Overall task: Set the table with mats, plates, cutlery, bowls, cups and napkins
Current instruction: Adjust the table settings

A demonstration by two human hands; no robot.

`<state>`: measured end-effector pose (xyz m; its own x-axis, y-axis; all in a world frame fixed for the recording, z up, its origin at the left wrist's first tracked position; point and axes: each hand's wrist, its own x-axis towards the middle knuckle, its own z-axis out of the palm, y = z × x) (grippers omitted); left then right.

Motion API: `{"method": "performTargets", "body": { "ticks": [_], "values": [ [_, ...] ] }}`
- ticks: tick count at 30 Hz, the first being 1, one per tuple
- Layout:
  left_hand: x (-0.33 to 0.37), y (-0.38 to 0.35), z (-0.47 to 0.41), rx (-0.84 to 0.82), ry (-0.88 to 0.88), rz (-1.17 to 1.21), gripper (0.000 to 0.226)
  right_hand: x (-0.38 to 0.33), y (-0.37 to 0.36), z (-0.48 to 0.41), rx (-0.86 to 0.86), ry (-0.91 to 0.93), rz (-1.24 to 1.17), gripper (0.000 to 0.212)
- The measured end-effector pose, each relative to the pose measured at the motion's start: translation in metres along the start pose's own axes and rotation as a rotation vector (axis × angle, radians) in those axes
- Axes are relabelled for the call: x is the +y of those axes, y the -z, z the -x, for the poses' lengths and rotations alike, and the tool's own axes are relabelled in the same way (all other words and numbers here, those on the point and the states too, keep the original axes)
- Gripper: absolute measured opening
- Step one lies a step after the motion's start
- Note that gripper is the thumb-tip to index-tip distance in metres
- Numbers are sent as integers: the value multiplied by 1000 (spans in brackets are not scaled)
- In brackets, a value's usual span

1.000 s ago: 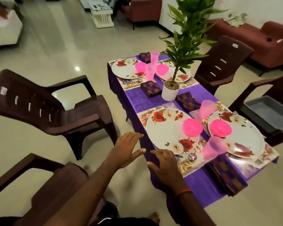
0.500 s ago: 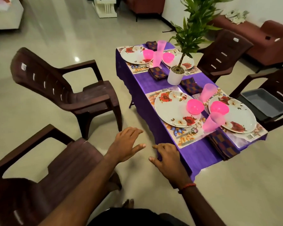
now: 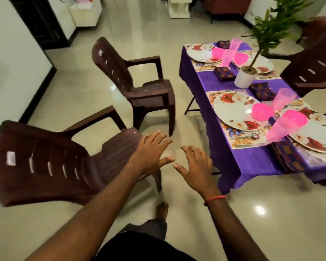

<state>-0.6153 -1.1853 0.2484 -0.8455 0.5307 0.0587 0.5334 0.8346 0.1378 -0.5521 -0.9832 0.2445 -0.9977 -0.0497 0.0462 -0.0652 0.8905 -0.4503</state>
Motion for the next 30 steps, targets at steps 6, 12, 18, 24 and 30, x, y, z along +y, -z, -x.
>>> {"method": "performTargets", "body": {
  "ticks": [6, 12, 18, 24, 30],
  "values": [
    [-4, 18, 100, -48, 122, -48, 75, -47, -21, 54, -59, 16, -80, 65],
    [-20, 43, 176, -30, 266, -44, 90, -96, -36, 84, -118, 120, -68, 64],
    [-45, 62, 229, 17, 305, -22, 84, -141, -47, 101, -121, 154, -43, 64],
    [-75, 68, 302, 62, 281, -22, 75, -203, -70, 134, -120, 153, -15, 60],
    [-136, 92, 381, 94, 293, -41, 74, -289, -114, 179, -184, 165, -11, 62]
  ]
}}
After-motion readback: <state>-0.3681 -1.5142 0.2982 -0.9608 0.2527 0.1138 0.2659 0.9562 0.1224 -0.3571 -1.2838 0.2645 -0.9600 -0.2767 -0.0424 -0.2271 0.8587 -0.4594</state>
